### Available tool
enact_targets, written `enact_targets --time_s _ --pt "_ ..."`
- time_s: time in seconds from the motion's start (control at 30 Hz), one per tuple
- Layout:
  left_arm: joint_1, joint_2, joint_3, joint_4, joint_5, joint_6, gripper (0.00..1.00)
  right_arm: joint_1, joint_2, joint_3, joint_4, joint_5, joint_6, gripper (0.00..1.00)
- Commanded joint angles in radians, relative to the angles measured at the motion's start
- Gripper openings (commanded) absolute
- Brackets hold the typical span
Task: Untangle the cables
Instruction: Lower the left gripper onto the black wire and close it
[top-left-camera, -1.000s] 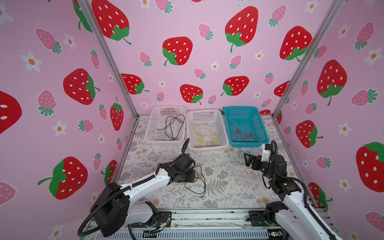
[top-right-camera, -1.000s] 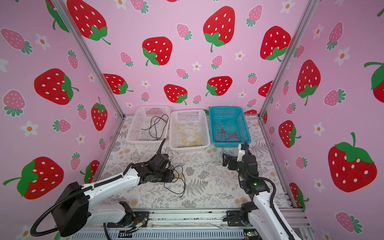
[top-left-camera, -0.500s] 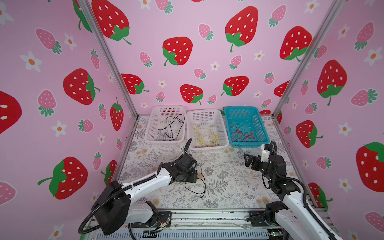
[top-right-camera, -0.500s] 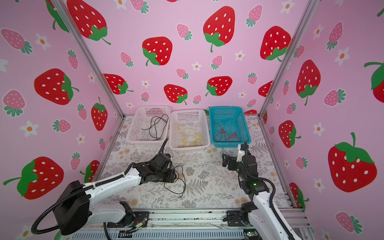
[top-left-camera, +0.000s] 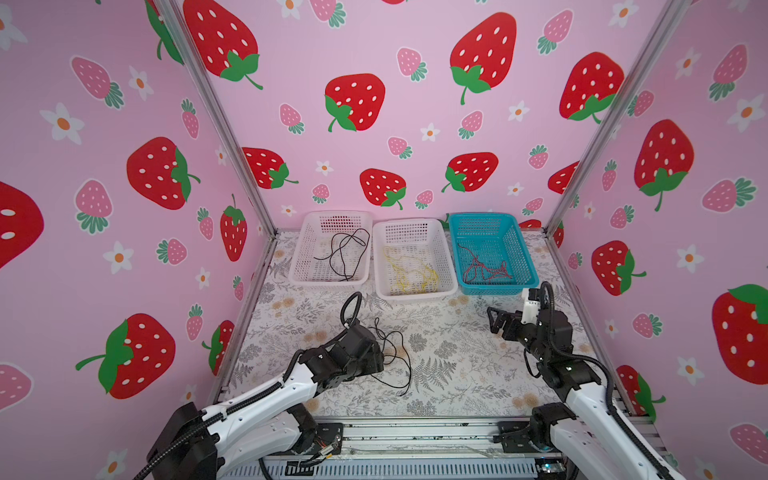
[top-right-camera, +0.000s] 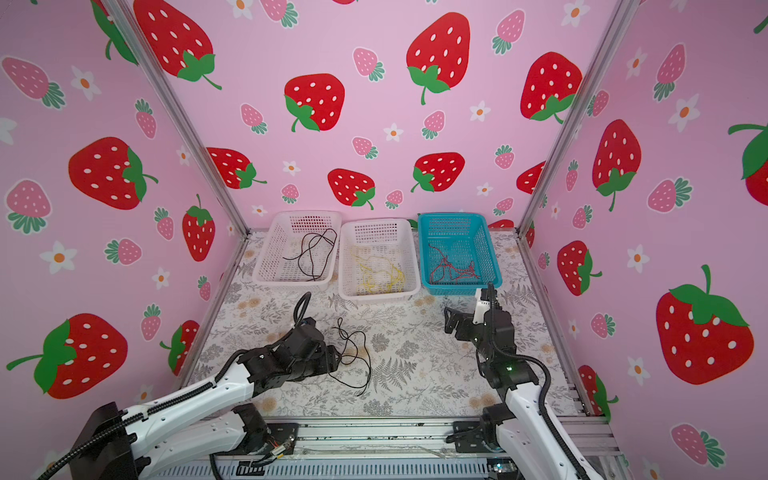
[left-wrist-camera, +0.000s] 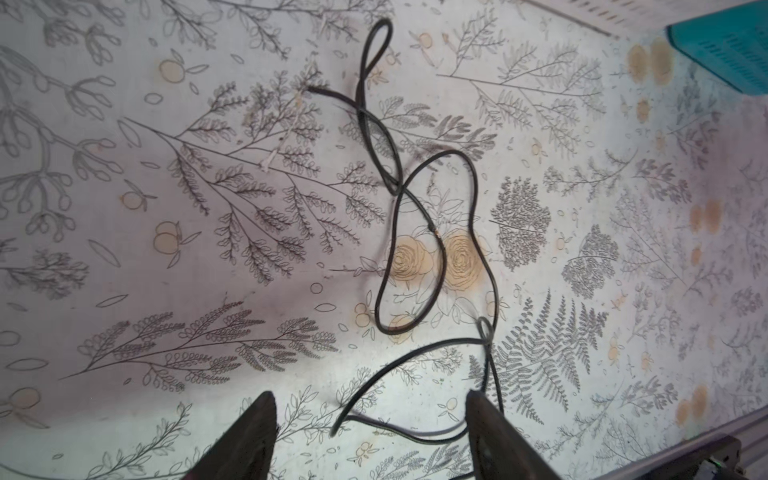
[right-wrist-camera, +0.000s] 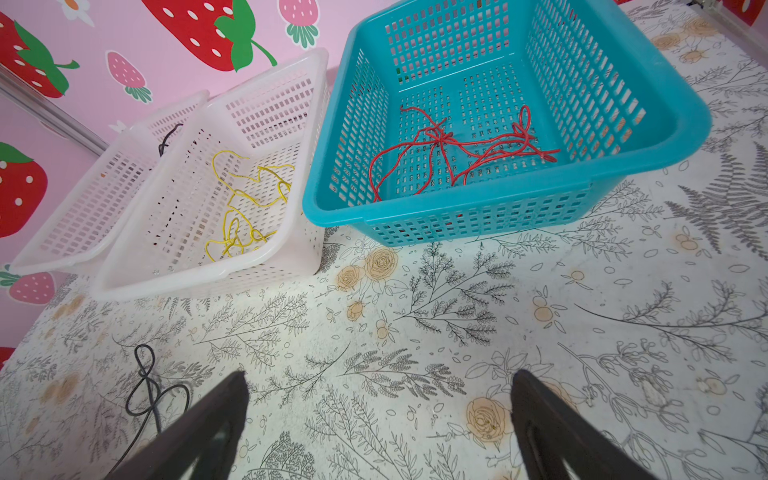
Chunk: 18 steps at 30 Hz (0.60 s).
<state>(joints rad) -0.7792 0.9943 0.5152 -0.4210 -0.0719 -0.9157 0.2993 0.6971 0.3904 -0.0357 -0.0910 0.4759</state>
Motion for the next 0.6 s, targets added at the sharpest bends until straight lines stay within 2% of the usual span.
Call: enact_targets --time_s 0.0,0.17,0.37,0.57 --pt "-0.004 0.006 -0.024 0.051 -0.029 -0.076 0.73 0.006 0.001 -0.013 0.023 -0.009 -0.006 0.99" --pt "-0.004 0.057 -0.085 0.185 0.045 -0.097 0.66 0.006 0.001 -0.015 0.025 -0.007 -0.003 0.99" --pt "-0.003 0.071 -0.09 0.209 0.041 -0.077 0.53 0.006 0.003 -0.015 0.026 -0.012 -0.001 0.99" --pt "-0.003 0.061 -0.089 0.204 0.015 -0.064 0.27 0.006 0.007 -0.015 0.028 -0.013 -0.001 0.99"
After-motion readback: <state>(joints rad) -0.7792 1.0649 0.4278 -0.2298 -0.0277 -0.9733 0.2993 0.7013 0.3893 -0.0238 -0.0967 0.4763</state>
